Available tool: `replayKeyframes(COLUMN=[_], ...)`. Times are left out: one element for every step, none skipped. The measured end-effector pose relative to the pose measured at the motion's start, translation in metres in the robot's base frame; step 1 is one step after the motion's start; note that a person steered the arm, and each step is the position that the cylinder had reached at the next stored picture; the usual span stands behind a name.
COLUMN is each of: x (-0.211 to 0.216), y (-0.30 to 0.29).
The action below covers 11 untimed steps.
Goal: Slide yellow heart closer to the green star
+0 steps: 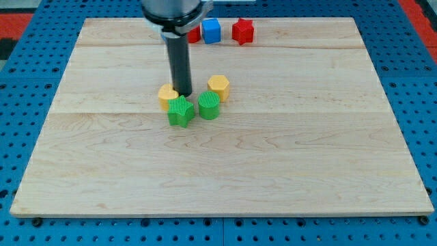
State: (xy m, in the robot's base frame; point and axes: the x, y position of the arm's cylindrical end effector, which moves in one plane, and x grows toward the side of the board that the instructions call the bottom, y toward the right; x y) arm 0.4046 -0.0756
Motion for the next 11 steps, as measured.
replayKeyframes(x=[-0.003, -0.007, -0.007, 0.003, 0.027, 0.023, 0.013, 0.024, 0.04, 0.035, 0.024], y=[-0.024, -0.054, -0.097, -0.117, -0.1, -0.086, -0.065, -0.041, -0.042, -0.025, 0.002])
